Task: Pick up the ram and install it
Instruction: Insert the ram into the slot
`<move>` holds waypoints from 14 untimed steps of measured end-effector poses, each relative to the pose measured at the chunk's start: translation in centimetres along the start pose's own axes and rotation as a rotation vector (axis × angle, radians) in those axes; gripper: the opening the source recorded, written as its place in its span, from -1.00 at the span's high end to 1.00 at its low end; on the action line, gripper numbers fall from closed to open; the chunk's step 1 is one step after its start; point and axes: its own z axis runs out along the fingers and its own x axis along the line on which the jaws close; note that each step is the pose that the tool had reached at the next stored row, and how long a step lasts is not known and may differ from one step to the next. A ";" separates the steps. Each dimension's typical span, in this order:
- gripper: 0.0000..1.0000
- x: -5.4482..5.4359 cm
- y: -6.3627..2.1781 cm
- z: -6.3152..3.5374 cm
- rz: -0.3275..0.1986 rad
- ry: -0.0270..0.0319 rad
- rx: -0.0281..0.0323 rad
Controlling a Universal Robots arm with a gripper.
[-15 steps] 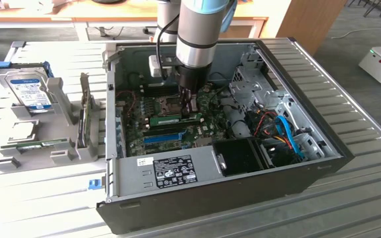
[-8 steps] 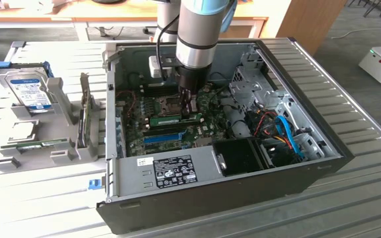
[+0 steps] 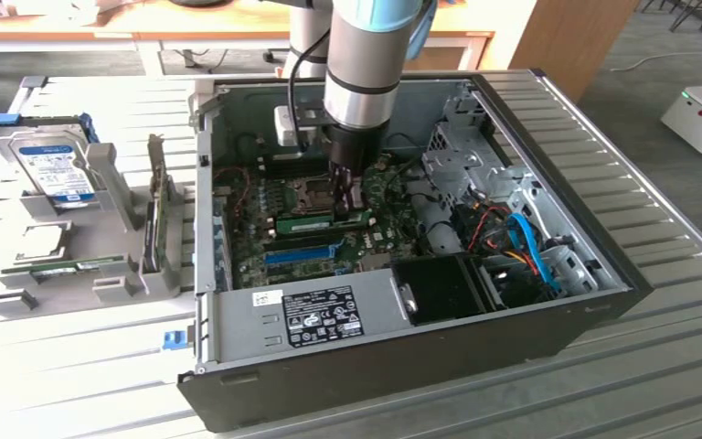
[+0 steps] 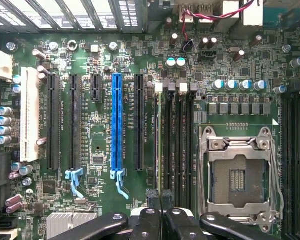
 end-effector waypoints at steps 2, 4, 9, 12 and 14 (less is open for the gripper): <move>0.76 0.0 0.00 0.01 0.000 0.0002 -0.0001; 0.76 0.0 0.00 0.01 0.000 0.0001 0.0000; 0.76 0.0 0.00 0.02 0.000 0.0000 0.0000; 0.76 0.0 0.00 0.02 0.000 0.0000 0.0000; 0.76 0.0 0.00 0.02 0.000 0.0000 0.0001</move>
